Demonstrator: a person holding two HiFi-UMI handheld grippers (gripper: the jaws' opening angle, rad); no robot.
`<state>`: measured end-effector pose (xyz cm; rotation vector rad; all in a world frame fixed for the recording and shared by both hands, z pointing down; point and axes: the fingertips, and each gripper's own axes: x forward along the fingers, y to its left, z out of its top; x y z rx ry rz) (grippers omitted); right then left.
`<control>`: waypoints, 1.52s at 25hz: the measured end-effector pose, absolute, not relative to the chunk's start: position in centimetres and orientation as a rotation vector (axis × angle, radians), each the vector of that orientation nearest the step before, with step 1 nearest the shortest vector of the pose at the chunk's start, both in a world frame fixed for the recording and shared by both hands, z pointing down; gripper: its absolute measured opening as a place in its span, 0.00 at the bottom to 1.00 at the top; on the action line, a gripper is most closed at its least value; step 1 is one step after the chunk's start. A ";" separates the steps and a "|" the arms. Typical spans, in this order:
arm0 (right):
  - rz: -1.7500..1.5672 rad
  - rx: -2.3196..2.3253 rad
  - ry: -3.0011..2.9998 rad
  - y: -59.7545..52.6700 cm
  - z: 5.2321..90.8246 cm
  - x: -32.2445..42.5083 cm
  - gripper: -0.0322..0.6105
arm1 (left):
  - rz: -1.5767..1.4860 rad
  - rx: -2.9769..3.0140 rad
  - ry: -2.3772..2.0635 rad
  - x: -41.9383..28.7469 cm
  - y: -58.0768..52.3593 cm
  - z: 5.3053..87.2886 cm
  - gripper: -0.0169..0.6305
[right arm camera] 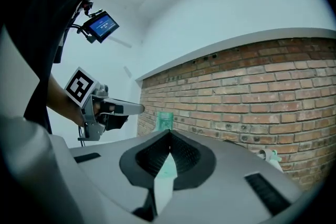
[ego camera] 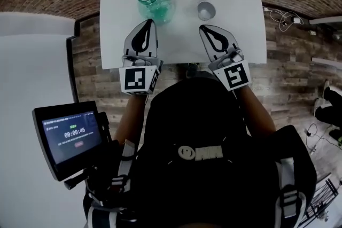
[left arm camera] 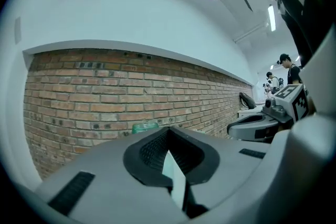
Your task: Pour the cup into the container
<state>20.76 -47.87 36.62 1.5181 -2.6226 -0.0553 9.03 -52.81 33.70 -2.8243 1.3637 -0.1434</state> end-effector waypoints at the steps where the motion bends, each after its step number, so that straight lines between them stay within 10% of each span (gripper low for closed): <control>1: -0.056 1.507 -2.630 -47.3 36.3 19.9 0.06 | -0.142 -2.825 1.357 8.4 -51.9 33.5 0.03; 38: 0.114 1.577 -2.526 -13.2 38.6 17.2 0.06 | -0.263 -2.992 1.294 4.2 -17.6 36.5 0.03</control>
